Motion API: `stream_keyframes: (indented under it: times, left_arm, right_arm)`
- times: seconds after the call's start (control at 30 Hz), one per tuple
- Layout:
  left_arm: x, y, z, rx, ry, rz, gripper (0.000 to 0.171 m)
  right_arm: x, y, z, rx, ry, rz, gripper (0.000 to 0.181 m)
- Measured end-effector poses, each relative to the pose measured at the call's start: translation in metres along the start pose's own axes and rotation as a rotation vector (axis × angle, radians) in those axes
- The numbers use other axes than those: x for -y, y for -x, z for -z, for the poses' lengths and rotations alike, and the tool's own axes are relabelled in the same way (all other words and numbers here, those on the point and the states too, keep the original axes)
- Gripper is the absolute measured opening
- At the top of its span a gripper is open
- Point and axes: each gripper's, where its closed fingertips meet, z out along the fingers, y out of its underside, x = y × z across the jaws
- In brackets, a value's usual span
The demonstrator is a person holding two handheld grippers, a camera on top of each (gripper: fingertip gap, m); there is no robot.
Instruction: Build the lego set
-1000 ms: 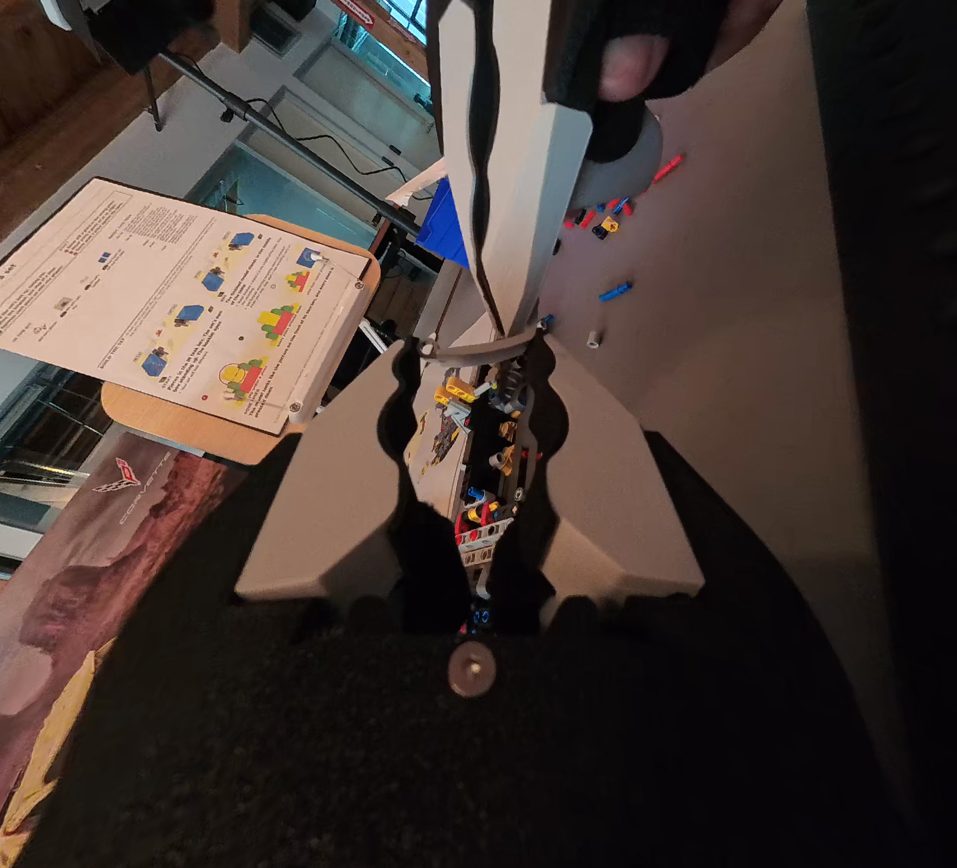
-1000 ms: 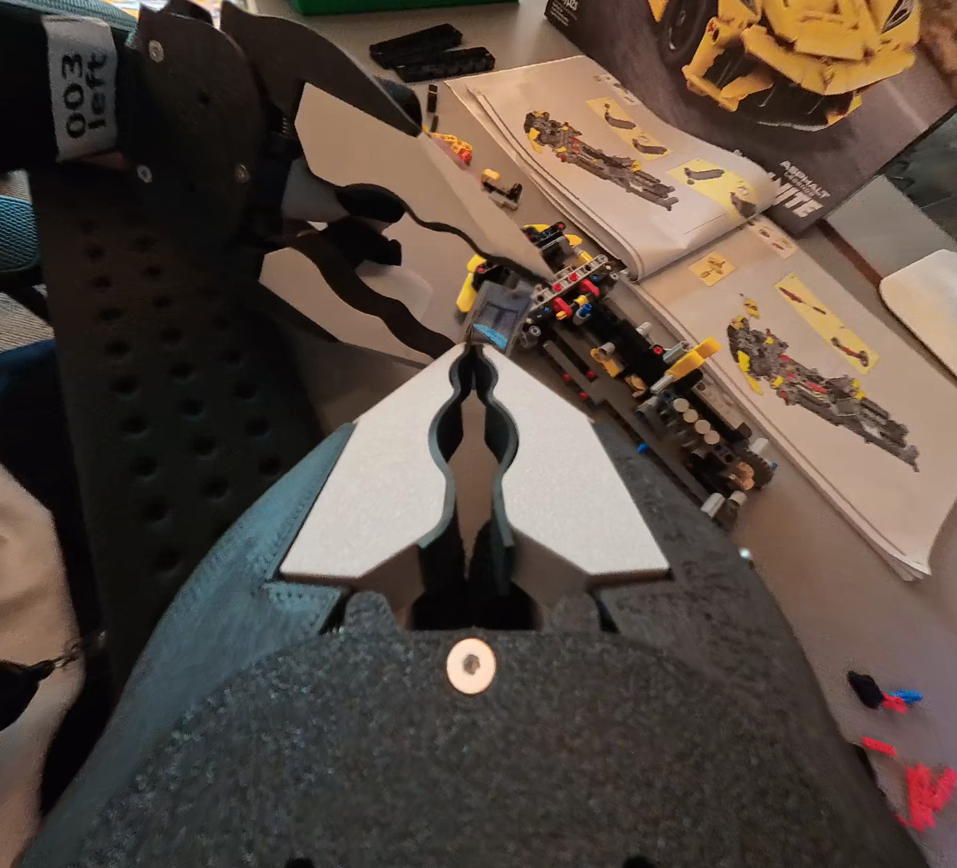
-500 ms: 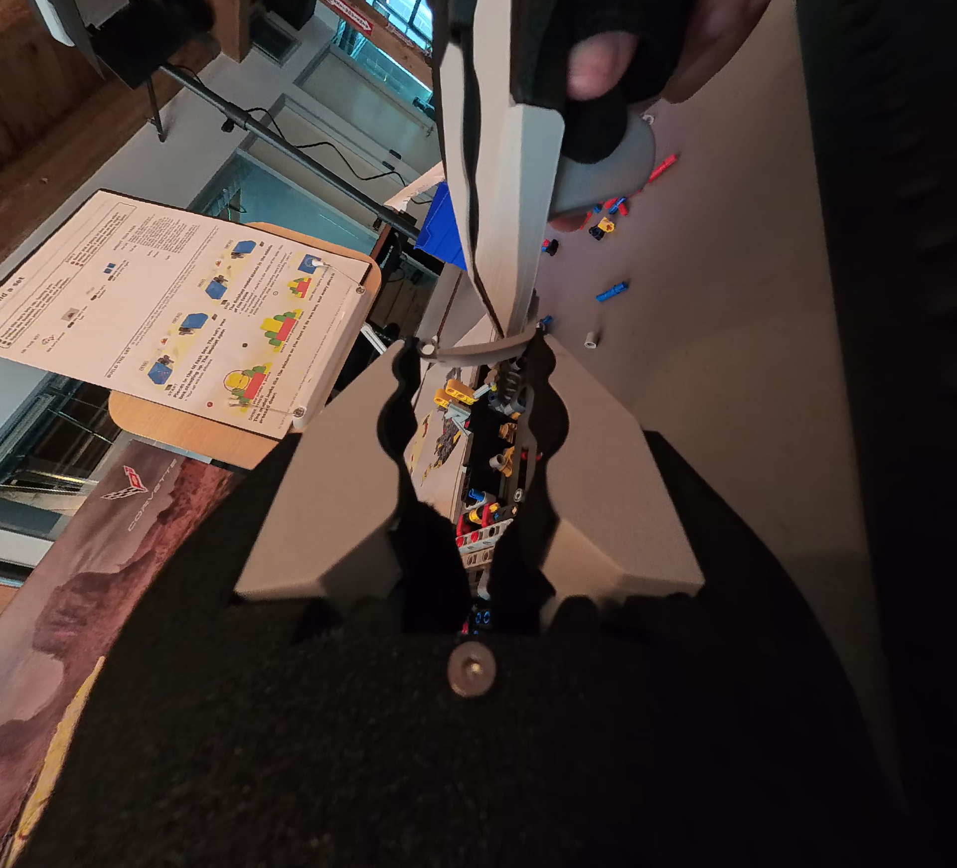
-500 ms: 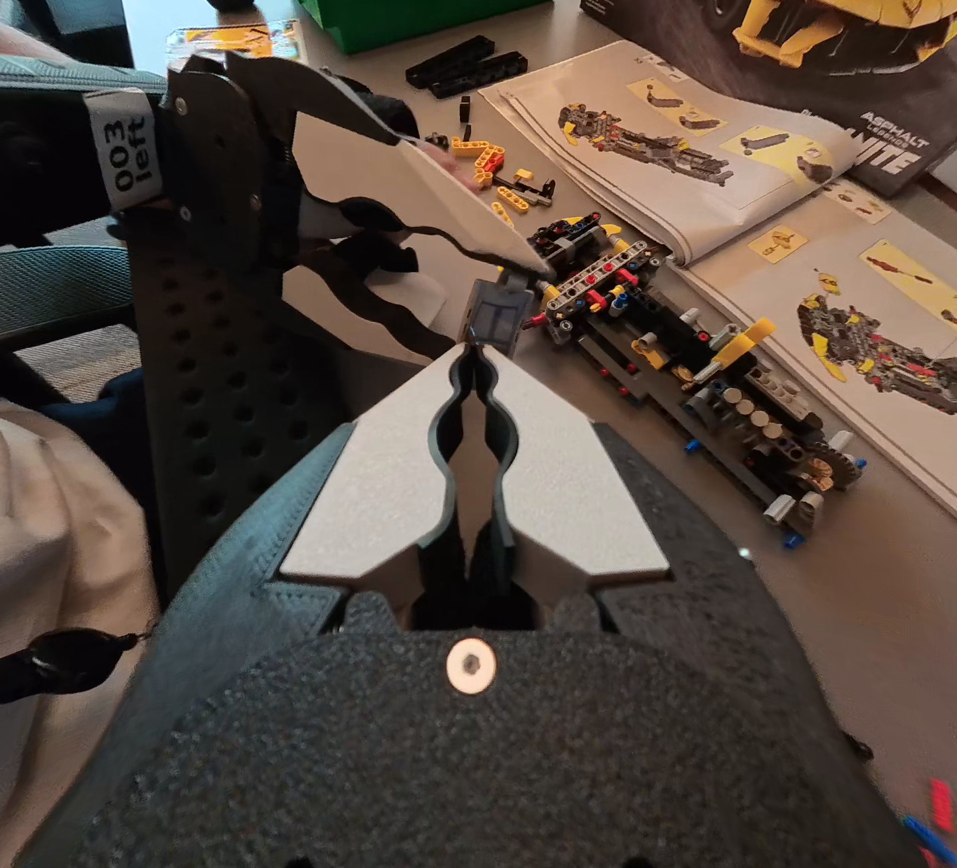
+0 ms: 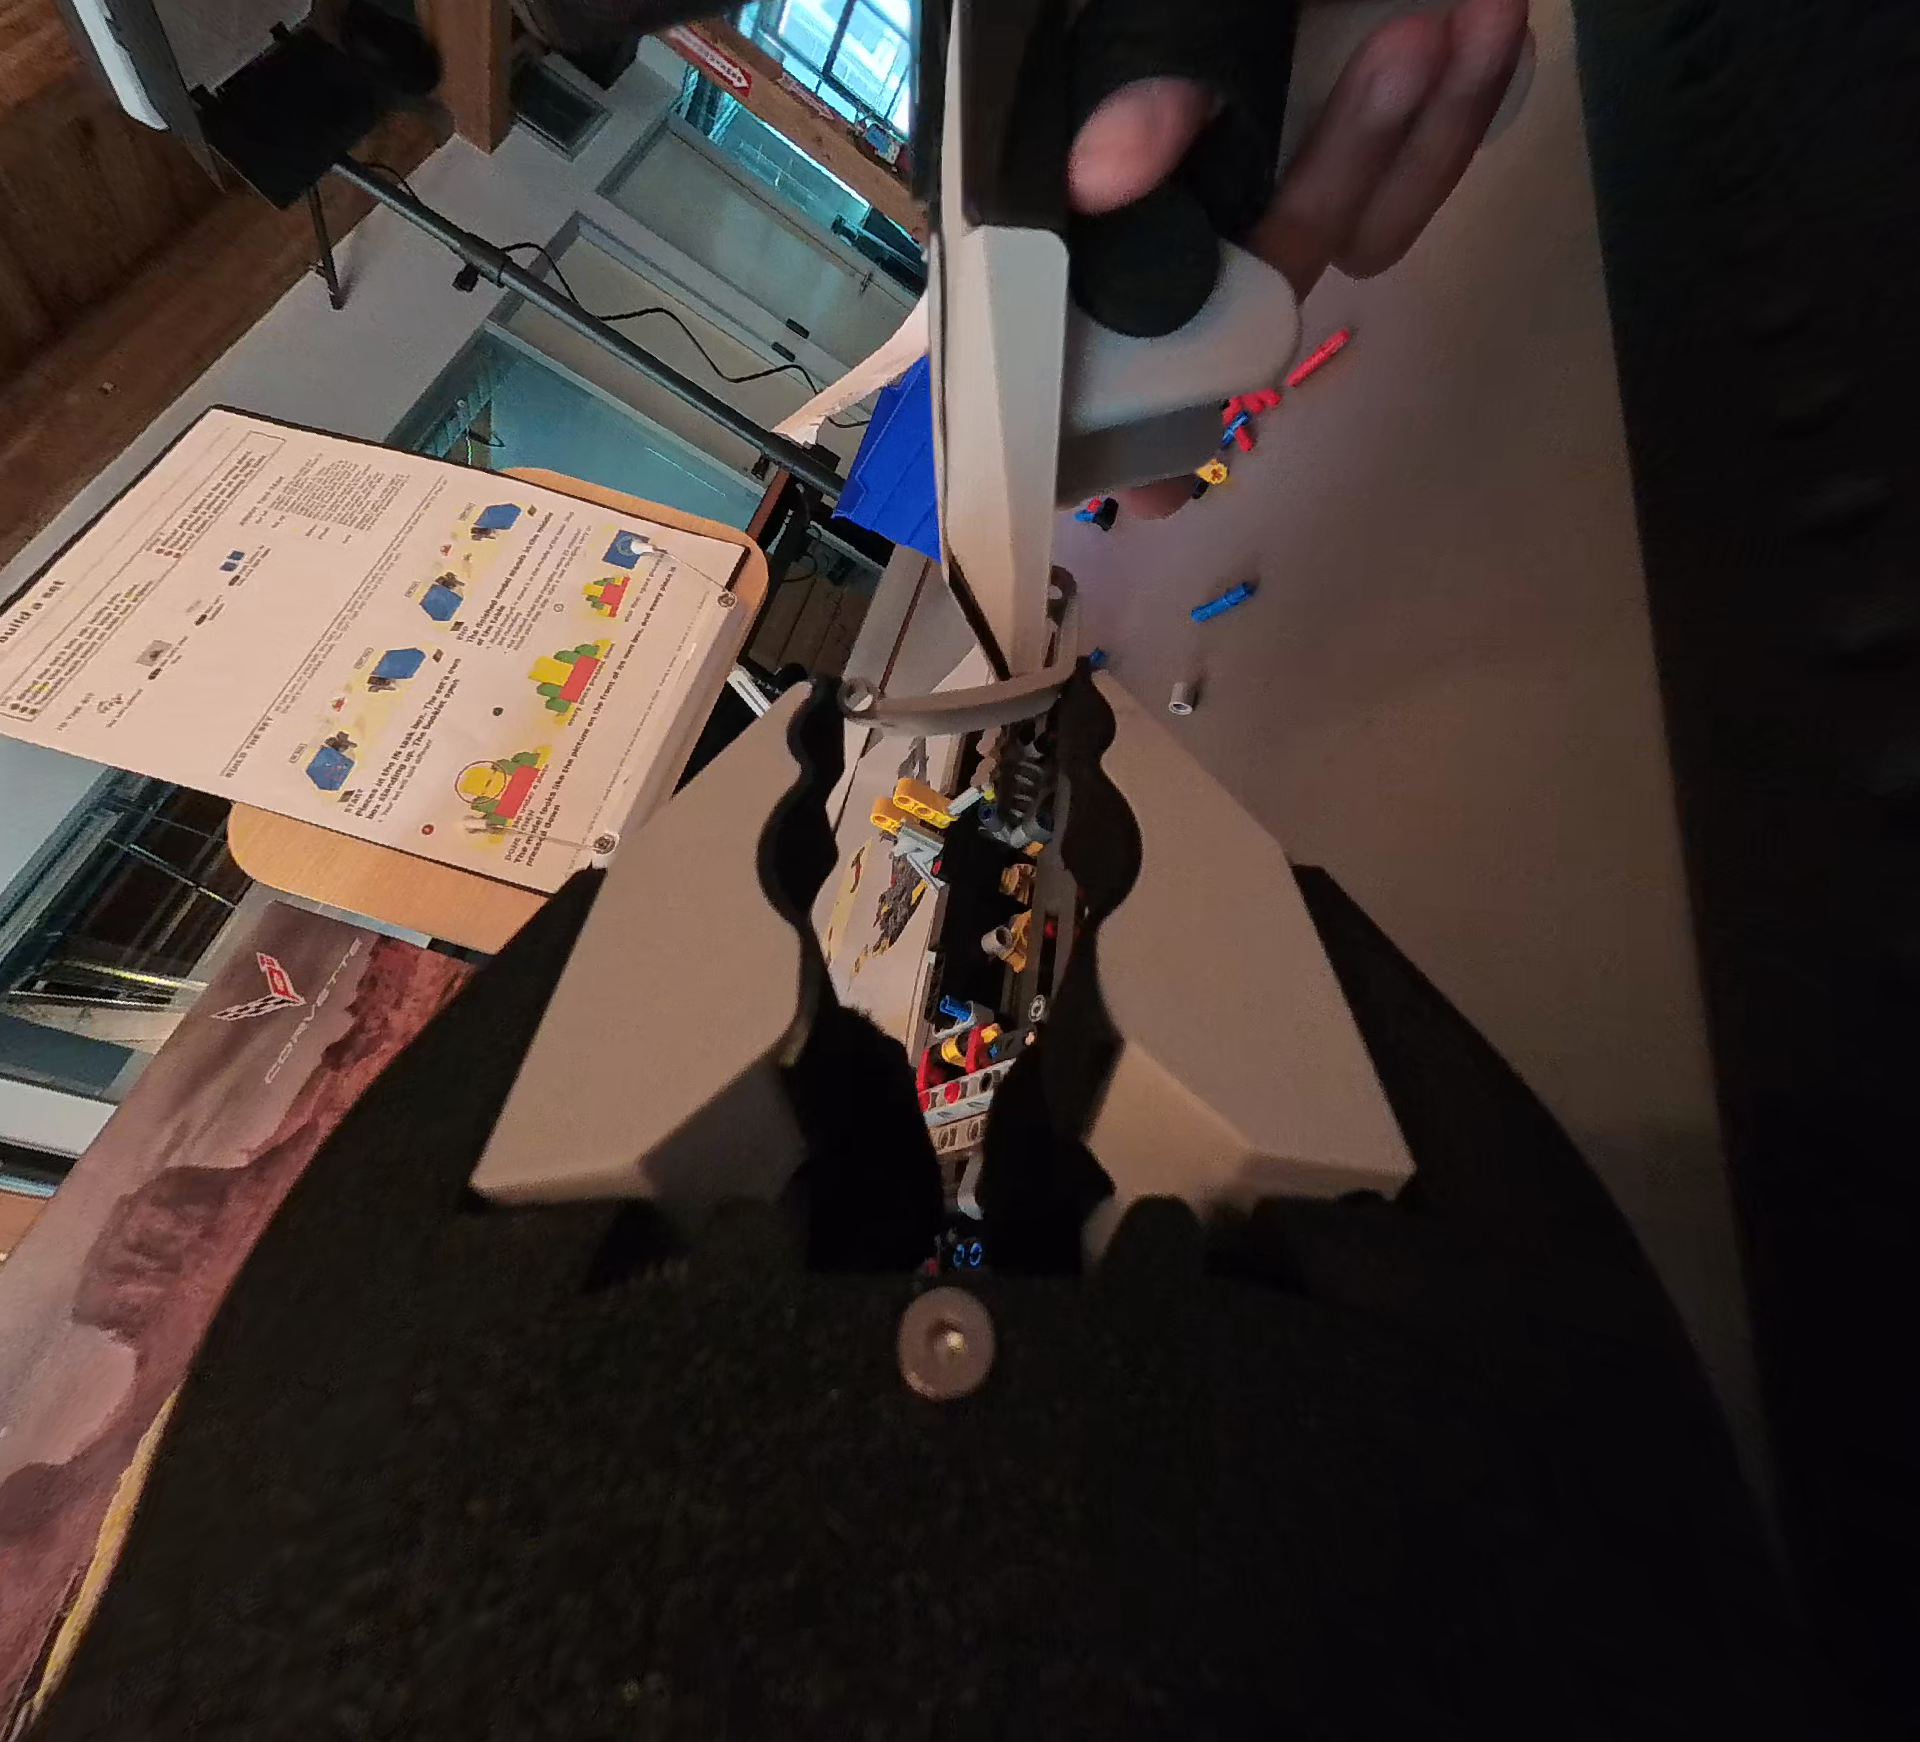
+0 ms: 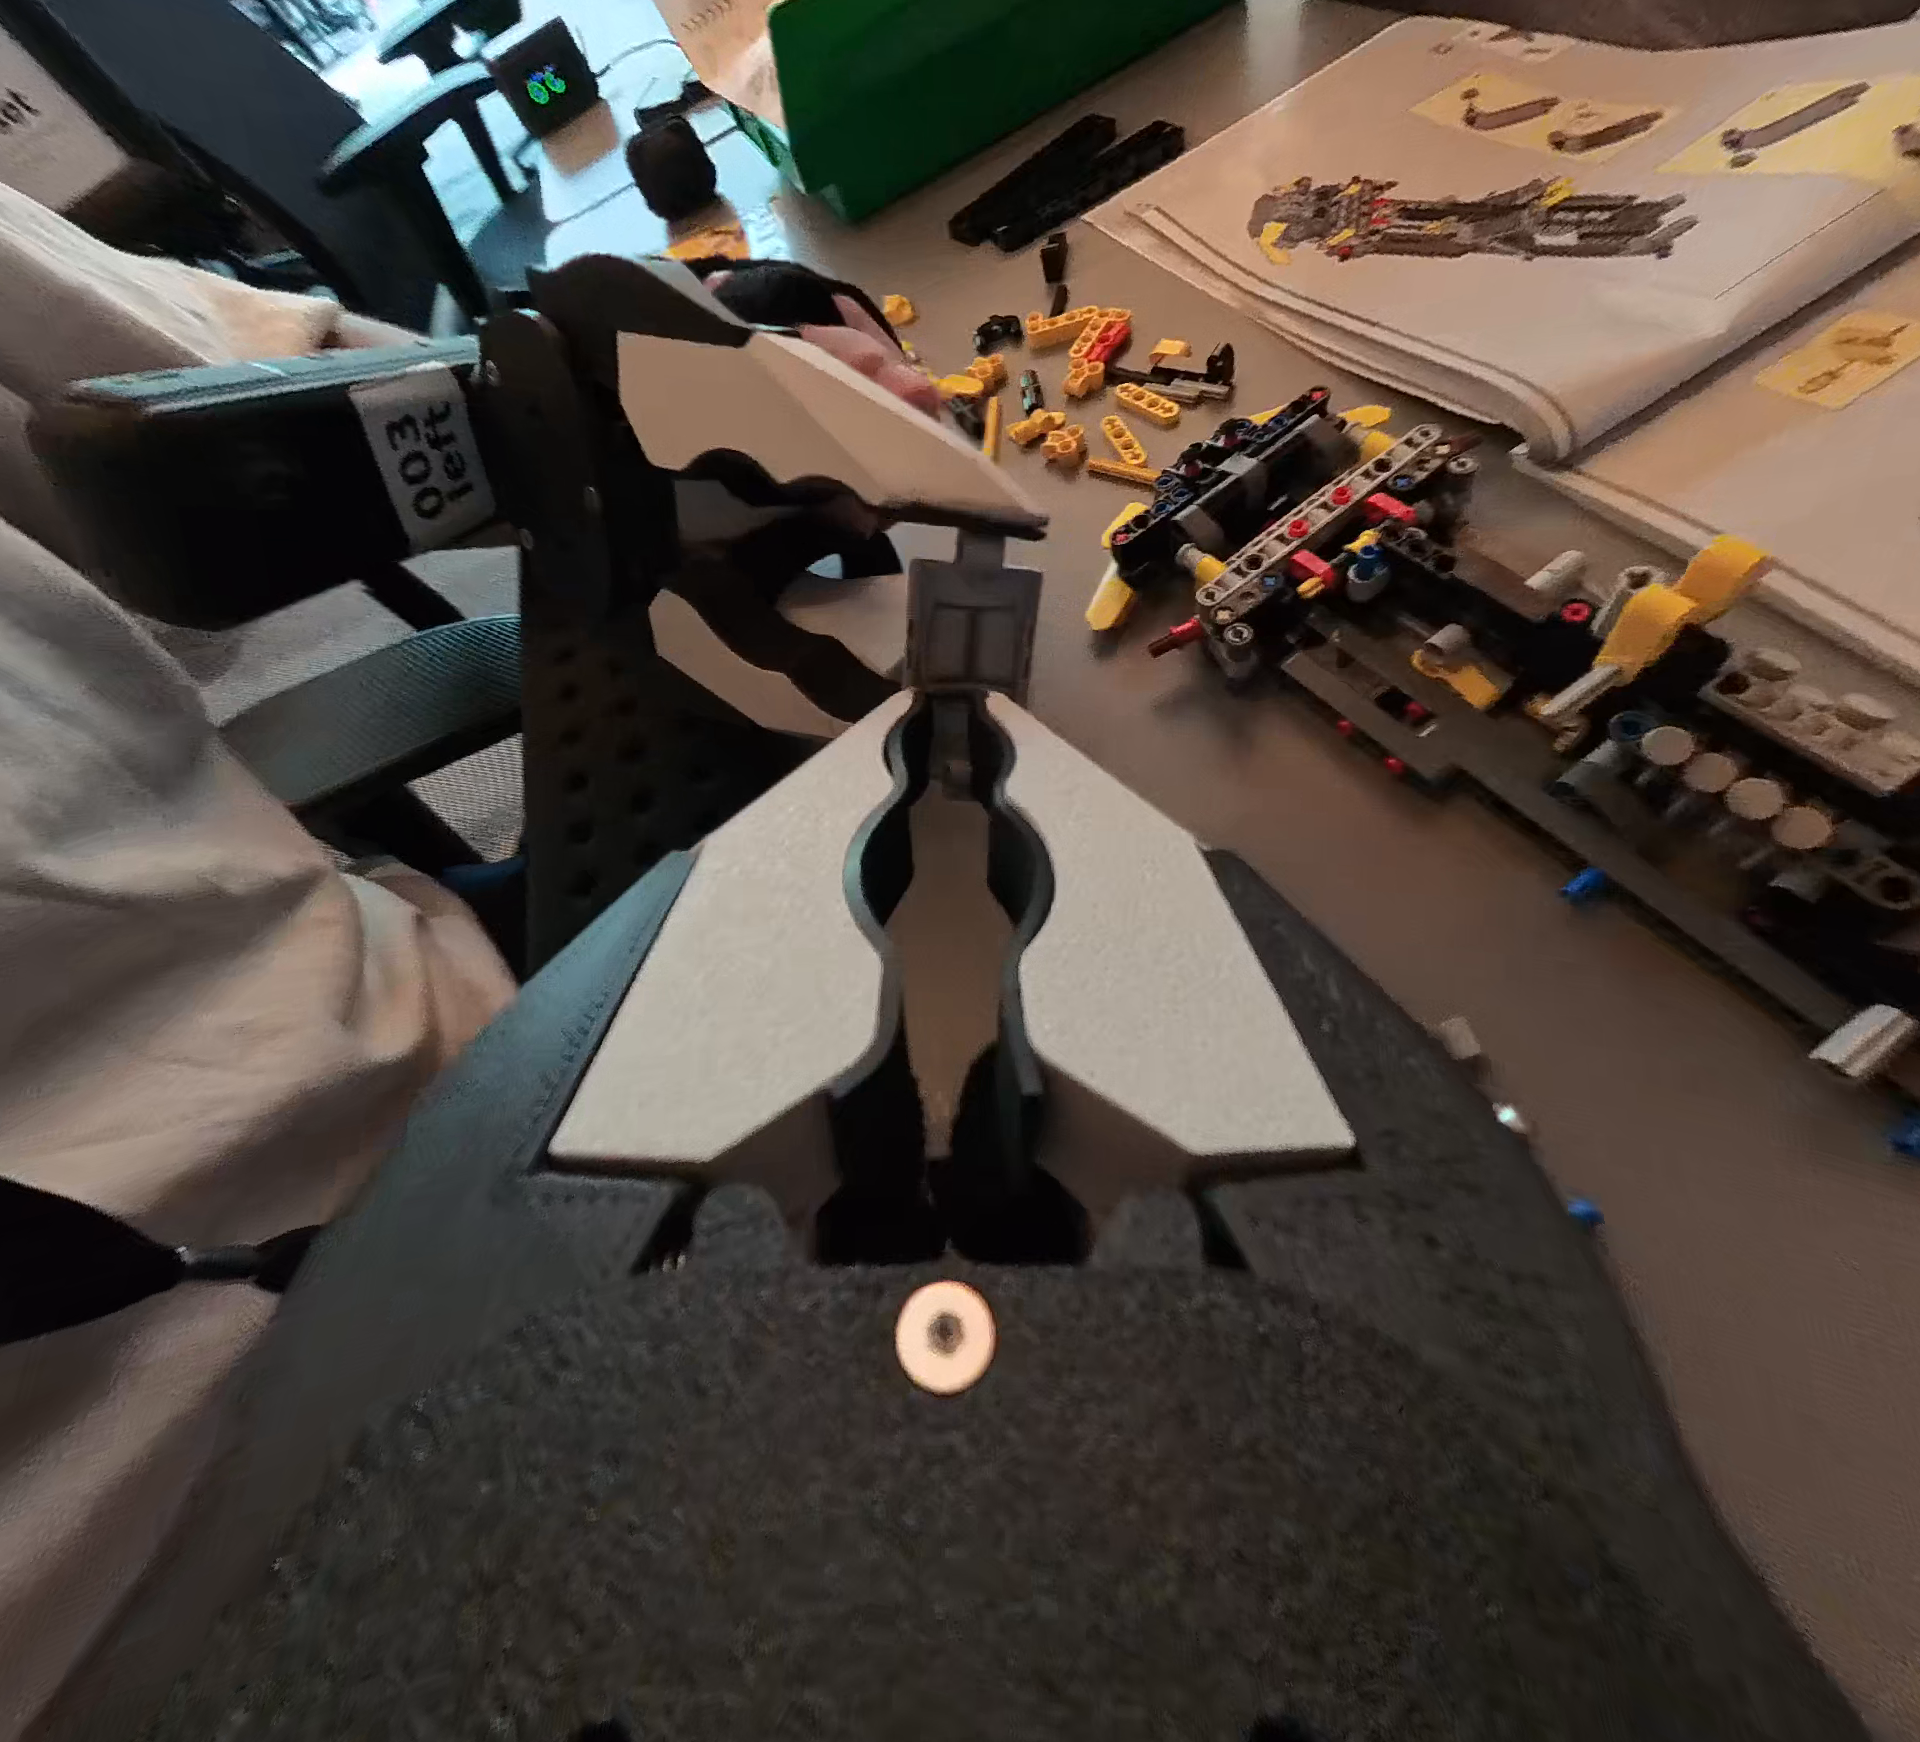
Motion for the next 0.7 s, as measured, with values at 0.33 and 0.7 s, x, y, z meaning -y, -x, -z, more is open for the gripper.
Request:
stream_keyframes:
  times: [0.33, 0.7]
  left_arm:
    - [-0.003, 0.011, 0.001, 0.046, 0.011, 0.024, 0.038]
    - [0.0, 0.017, 0.002, 0.087, 0.008, 0.002, 0.038]
  right_arm:
    - [0.015, 0.02, 0.005, 0.224, -0.092, -0.105, 0.028]
    - [0.016, 0.016, 0.0, -0.124, 0.03, 0.223, 0.028]
